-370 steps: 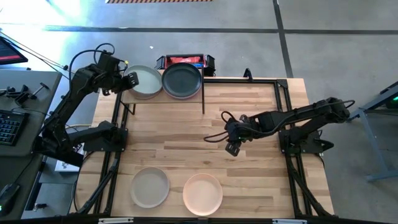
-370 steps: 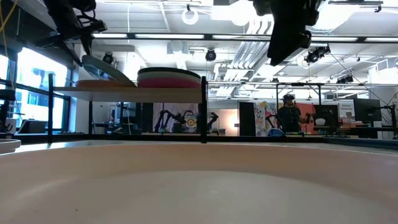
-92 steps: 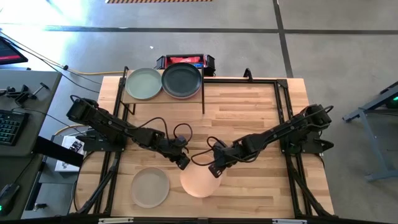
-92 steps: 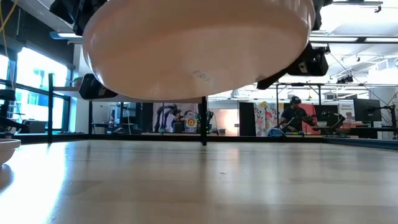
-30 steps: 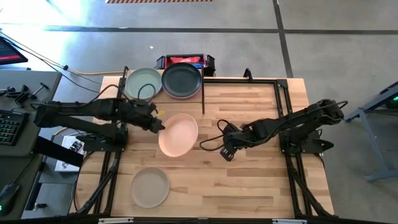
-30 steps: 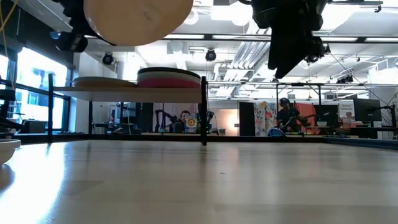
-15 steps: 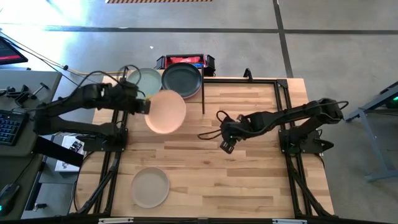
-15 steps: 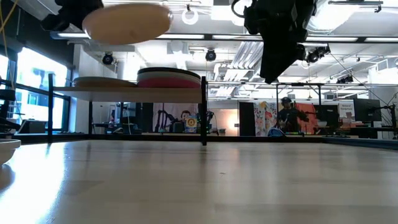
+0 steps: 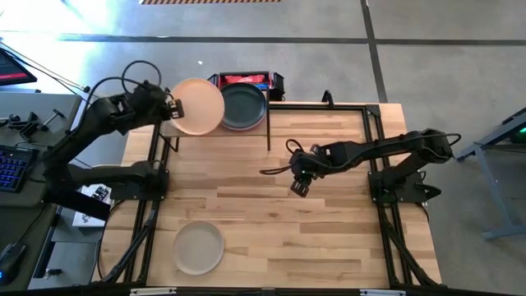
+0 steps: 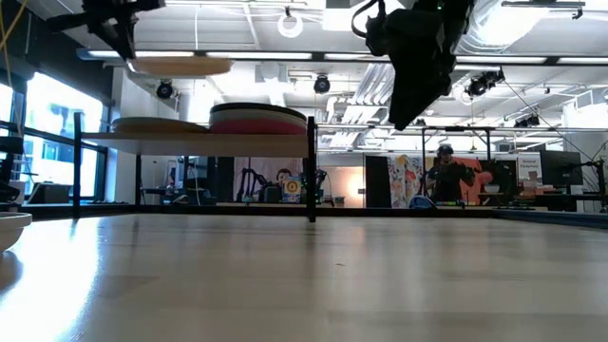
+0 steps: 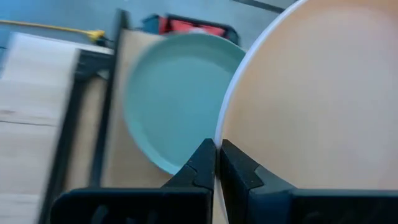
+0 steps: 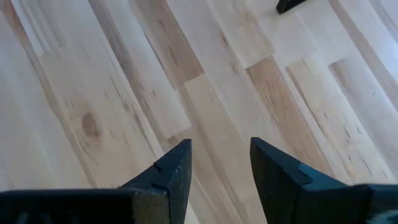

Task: Place and stack plates onto a shelf
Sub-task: Stack the light orange plate on top of the blue plate on the shelf

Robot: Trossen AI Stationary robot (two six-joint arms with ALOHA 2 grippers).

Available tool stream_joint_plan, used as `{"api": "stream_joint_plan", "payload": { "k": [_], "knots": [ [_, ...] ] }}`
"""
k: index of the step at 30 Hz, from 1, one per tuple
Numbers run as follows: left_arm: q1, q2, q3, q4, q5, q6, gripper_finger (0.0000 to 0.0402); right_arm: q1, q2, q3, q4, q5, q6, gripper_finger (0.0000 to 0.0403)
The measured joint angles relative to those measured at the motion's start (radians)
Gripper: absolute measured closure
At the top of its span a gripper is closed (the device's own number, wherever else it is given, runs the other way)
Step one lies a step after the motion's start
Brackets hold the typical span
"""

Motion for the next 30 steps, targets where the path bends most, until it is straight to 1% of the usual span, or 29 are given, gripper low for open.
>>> {"api": "stream_joint_plan", "payload": {
  "k": [4, 9, 15, 21, 30],
  "knots": [
    [0.110, 0.003, 0.000, -0.025, -0.003, 0.042, 0.0401, -0.016, 0.000, 0.000, 0.029, 0.000, 0.000, 0.0261],
    [0.232, 0.003, 0.000, -0.042, 0.001, 0.058, 0.0401, -0.026, 0.000, 0.000, 0.044, 0.000, 0.000, 0.0261],
    [0.332, 0.028, 0.000, -0.042, 0.035, 0.125, 0.0401, -0.029, 0.000, 0.000, 0.055, 0.000, 0.000, 0.0261],
    [0.367, 0.090, 0.000, -0.041, 0.063, 0.168, 0.0401, -0.029, 0.000, 0.000, 0.068, 0.000, 0.000, 0.0261],
    [0.367, 0.146, 0.000, -0.041, 0.068, 0.163, 0.0401, -0.028, 0.000, 0.000, 0.068, 0.000, 0.000, 0.0261]
  ]
}}
